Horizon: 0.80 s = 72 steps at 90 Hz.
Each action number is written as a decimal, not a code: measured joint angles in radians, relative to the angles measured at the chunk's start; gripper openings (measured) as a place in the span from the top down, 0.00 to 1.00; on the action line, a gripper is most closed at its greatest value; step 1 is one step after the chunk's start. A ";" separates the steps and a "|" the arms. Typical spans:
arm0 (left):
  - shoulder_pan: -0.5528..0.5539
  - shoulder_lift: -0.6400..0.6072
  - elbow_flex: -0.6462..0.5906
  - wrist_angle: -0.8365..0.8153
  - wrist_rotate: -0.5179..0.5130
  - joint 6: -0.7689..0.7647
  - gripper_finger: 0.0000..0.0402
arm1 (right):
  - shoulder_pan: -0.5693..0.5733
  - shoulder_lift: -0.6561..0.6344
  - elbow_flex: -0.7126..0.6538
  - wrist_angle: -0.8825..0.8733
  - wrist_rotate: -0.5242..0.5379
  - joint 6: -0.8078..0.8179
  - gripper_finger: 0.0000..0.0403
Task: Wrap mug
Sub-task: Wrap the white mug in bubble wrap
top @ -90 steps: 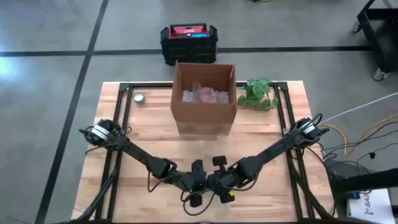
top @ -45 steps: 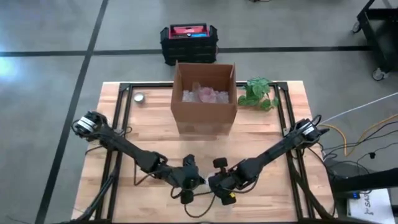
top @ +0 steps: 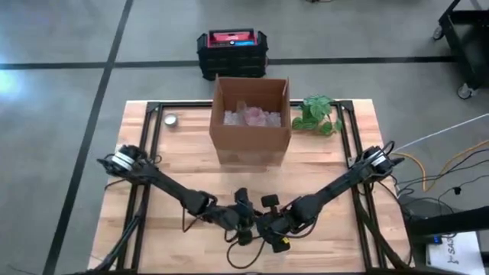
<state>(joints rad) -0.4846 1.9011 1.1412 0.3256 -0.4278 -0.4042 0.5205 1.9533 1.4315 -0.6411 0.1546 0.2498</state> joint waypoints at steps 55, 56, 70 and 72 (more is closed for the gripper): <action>0.005 0.040 0.006 -0.001 0.019 0.003 0.94 | 0.004 -0.168 -0.004 -0.073 -0.026 0.030 0.95; 0.005 0.040 0.005 0.000 0.019 0.003 0.94 | 0.004 -0.172 -0.004 -0.078 -0.027 0.030 0.95; 0.005 0.041 0.004 0.005 0.019 0.003 0.94 | -0.001 -0.175 -0.004 -0.073 0.046 0.041 0.95; 0.005 0.041 0.004 0.005 0.019 0.003 0.94 | -0.003 -0.169 -0.004 -0.068 0.047 0.041 0.95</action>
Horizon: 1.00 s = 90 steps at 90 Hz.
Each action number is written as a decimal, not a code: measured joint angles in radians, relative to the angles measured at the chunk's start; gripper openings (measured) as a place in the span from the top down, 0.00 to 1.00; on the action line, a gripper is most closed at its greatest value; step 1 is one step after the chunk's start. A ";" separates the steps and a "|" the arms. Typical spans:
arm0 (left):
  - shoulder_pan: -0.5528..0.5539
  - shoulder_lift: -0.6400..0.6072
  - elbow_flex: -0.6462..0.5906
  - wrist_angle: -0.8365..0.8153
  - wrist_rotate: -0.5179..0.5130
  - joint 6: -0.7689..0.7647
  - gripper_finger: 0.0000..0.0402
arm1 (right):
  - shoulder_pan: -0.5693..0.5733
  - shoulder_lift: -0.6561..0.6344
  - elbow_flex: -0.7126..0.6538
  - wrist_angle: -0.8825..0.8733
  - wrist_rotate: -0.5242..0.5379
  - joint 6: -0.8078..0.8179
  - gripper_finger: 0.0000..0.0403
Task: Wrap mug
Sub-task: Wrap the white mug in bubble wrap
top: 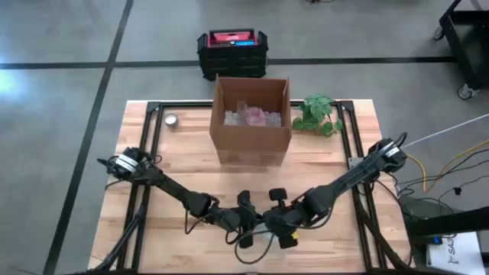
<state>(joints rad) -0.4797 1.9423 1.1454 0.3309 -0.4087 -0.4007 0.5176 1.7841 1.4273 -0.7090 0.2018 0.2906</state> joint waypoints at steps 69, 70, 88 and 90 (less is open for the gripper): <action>0.000 0.003 -0.002 0.021 0.005 0.003 0.94 | 0.007 0.067 0.033 -0.070 -0.065 -0.013 0.96; 0.000 0.003 -0.002 0.021 0.005 0.003 0.94 | 0.007 0.060 0.034 -0.071 -0.075 -0.012 0.96; 0.000 0.003 -0.003 0.021 0.003 0.004 0.94 | 0.008 0.009 0.040 -0.051 -0.214 0.001 0.96; 0.000 0.003 -0.003 0.022 0.003 0.004 0.94 | 0.008 0.015 0.039 -0.050 -0.214 0.003 0.96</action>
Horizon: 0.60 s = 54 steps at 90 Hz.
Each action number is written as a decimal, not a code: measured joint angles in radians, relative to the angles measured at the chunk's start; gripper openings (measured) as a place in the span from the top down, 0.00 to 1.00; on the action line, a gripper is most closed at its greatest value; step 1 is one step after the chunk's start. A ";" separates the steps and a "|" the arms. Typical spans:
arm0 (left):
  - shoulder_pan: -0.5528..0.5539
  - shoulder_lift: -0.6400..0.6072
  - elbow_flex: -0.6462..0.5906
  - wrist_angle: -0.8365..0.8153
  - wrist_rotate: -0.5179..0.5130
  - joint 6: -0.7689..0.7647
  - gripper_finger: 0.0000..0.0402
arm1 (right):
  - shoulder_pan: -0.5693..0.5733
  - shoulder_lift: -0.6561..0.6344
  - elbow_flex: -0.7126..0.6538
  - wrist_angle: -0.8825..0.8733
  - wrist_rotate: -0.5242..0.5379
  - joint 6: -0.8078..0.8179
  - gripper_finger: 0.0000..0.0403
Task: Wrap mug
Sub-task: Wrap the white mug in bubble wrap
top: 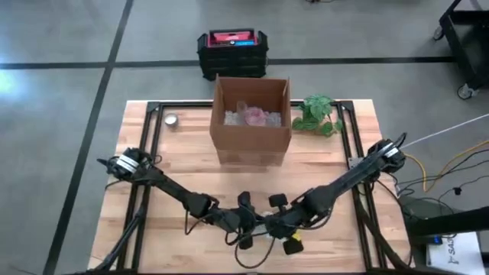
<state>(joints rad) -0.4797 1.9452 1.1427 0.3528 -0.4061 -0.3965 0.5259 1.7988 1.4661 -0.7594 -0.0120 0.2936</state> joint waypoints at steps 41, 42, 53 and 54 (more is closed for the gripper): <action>0.000 0.000 0.000 0.006 0.002 0.000 0.94 | -0.011 0.183 0.006 0.051 0.011 -0.039 0.96; 0.000 0.000 0.000 0.006 0.002 0.000 0.94 | -0.012 0.186 0.007 0.053 0.011 -0.041 0.96; -0.001 0.000 0.000 0.006 0.001 0.000 0.94 | -0.016 0.185 0.007 0.049 0.006 -0.057 0.96; -0.001 0.000 0.000 0.006 0.001 0.000 0.94 | -0.017 0.181 0.008 0.045 0.006 -0.058 0.96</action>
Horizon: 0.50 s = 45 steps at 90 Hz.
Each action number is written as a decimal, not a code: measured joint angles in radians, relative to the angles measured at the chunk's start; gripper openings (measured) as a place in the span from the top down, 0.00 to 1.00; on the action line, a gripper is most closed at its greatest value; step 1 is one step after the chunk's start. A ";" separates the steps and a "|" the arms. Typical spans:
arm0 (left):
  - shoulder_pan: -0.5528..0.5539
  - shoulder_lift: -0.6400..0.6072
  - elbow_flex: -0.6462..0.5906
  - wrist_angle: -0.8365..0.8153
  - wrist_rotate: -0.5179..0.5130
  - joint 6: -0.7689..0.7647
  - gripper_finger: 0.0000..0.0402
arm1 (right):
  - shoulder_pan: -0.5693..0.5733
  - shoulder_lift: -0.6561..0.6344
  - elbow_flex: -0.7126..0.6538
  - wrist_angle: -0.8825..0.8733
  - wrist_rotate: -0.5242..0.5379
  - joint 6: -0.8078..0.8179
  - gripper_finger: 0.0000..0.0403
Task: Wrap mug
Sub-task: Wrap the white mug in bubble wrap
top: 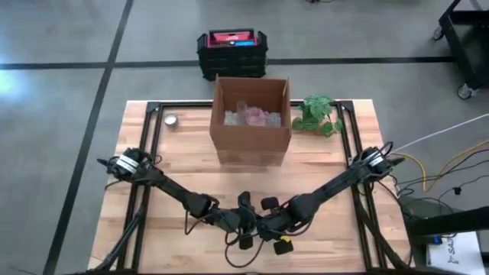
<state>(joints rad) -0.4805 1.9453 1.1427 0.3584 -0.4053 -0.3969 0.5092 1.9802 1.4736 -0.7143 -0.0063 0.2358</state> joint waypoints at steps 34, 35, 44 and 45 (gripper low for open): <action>0.001 0.000 -0.001 0.000 -0.005 0.000 0.94 | 0.002 -0.197 0.055 -0.138 0.062 0.007 0.95; 0.001 0.000 -0.001 0.000 -0.005 0.000 0.94 | 0.001 -0.197 0.054 -0.142 0.072 0.008 0.95; 0.000 0.000 -0.001 0.000 -0.005 0.000 0.94 | -0.005 -0.191 0.049 -0.160 0.154 0.011 0.95; 0.000 0.000 -0.001 0.000 -0.005 0.000 0.94 | -0.006 -0.190 0.049 -0.158 0.158 0.011 0.95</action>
<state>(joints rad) -0.4800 1.9453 1.1419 0.3580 -0.4099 -0.3969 0.5035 1.7904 1.5230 -0.8719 0.1521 0.2466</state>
